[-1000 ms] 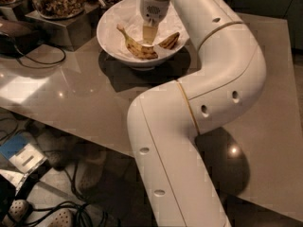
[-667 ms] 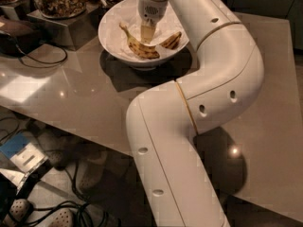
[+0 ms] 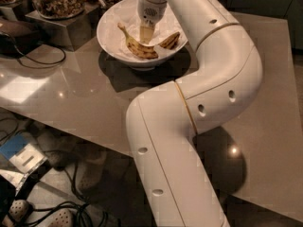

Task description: Pick banana from white bowl

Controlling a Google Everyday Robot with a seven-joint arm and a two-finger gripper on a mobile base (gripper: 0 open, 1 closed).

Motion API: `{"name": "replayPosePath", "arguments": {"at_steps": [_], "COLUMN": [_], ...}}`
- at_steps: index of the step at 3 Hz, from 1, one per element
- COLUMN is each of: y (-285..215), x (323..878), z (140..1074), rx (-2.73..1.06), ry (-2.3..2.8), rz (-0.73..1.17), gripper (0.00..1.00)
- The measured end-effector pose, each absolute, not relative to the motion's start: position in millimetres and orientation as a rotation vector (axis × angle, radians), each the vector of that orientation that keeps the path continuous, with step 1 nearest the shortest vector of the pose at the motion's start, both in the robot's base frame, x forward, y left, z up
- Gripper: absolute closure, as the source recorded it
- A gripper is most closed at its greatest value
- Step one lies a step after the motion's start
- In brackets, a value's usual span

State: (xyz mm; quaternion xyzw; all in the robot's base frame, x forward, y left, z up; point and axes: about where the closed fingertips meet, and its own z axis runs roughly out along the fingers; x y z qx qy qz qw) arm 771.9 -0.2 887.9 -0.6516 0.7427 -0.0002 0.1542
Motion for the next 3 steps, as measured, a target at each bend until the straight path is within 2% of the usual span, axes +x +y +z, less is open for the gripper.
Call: {"name": "replayPosePath", "arguments": {"at_steps": [1,2,3], "y": [2.5,2.5,2.5], "x": [776.2,776.2,776.2], "z": [885.4,885.4,885.4], "rx": [-1.861,-1.861,-1.861], "ry": [2.121,2.121,2.121], "rz": [-0.004,-0.004,-0.004], "gripper": [0.12,0.00,0.00]}}
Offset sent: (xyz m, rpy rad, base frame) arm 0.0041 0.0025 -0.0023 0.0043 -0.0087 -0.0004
